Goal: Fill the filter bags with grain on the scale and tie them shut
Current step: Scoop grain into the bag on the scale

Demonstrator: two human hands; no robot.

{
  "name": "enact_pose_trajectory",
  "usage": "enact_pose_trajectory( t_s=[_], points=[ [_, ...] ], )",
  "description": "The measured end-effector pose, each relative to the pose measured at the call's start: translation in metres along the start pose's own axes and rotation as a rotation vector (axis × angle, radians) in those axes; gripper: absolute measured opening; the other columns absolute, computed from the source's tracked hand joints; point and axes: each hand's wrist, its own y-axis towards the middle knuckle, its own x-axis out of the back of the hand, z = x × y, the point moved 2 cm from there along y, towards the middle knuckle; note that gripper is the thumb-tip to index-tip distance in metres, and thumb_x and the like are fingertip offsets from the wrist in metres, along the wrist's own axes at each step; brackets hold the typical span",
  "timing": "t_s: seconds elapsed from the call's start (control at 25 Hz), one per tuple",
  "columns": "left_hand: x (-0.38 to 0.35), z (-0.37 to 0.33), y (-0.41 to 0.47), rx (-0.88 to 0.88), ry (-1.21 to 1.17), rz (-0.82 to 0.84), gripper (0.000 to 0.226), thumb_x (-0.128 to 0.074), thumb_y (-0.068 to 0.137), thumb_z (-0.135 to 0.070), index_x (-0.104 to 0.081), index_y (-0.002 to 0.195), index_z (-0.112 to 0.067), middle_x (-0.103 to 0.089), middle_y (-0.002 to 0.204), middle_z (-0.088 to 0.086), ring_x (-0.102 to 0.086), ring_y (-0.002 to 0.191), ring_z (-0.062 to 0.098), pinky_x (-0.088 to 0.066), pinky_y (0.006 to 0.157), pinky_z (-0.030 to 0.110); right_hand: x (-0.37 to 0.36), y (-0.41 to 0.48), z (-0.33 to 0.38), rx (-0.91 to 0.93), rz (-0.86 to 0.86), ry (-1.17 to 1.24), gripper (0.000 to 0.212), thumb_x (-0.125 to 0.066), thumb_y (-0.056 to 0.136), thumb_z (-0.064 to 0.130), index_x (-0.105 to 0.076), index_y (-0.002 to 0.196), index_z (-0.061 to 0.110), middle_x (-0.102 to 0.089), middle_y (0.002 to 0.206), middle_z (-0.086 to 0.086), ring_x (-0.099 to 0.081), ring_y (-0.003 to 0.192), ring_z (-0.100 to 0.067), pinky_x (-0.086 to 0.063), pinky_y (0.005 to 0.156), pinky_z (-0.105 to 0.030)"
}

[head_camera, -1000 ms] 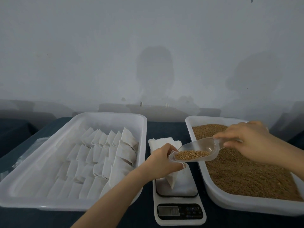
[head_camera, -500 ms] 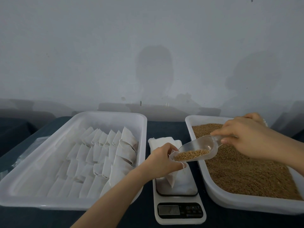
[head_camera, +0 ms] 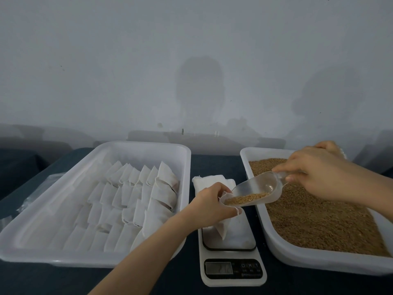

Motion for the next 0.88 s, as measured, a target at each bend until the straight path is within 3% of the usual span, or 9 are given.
enact_pose_trajectory(
  t_s=[0.2,0.4,0.56,0.72,0.88],
  points=[
    [0.001,-0.001,-0.001,-0.011,-0.001,-0.01,0.04,-0.073,0.079,-0.043,-0.048,0.108,-0.034,-0.056,0.098,-0.019,-0.059,0.087,0.004,-0.046,0.07,0.012,0.001,-0.001,0.0,0.002,0.011,0.024,0.027,-0.051,0.093,0.039,-0.054,0.113,0.057,-0.064,0.083,0.017,-0.05,0.091,0.002,-0.006,0.08,-0.021],
    [0.0,0.0,0.0,-0.003,0.0,-0.013,0.04,-0.074,0.079,-0.043,-0.048,0.108,-0.034,-0.057,0.099,-0.017,-0.059,0.088,0.005,-0.049,0.074,0.016,-0.003,-0.002,-0.002,-0.023,0.029,0.032,0.028,-0.052,0.092,0.039,-0.054,0.115,0.056,-0.062,0.088,0.019,-0.046,0.099,-0.002,-0.008,0.083,-0.024],
    [0.0,0.001,0.001,0.004,0.007,-0.013,0.04,-0.074,0.079,-0.043,-0.047,0.109,-0.034,-0.057,0.102,-0.016,-0.059,0.092,0.006,-0.052,0.081,0.019,-0.009,-0.005,-0.005,-0.045,0.037,0.075,0.028,-0.054,0.091,0.038,-0.055,0.114,0.055,-0.056,0.084,0.024,-0.045,0.092,-0.001,-0.011,0.088,-0.027],
    [0.0,0.002,0.002,0.01,0.014,-0.012,0.041,-0.073,0.08,-0.043,-0.049,0.11,-0.033,-0.059,0.105,-0.013,-0.06,0.093,0.007,-0.052,0.082,0.021,-0.015,-0.014,-0.006,-0.064,0.073,0.167,0.029,-0.057,0.088,0.04,-0.053,0.11,0.059,-0.053,0.087,0.033,-0.047,0.097,-0.002,-0.023,0.097,-0.031],
    [0.0,0.002,0.001,0.01,0.0,-0.014,0.037,-0.072,0.082,-0.041,-0.049,0.109,-0.033,-0.057,0.098,-0.018,-0.059,0.087,0.005,-0.046,0.071,0.011,-0.02,-0.023,-0.007,-0.082,0.115,0.259,0.033,-0.061,0.086,0.036,-0.053,0.11,0.057,-0.061,0.101,0.03,-0.053,0.102,-0.001,-0.033,0.105,-0.043]
  ],
)
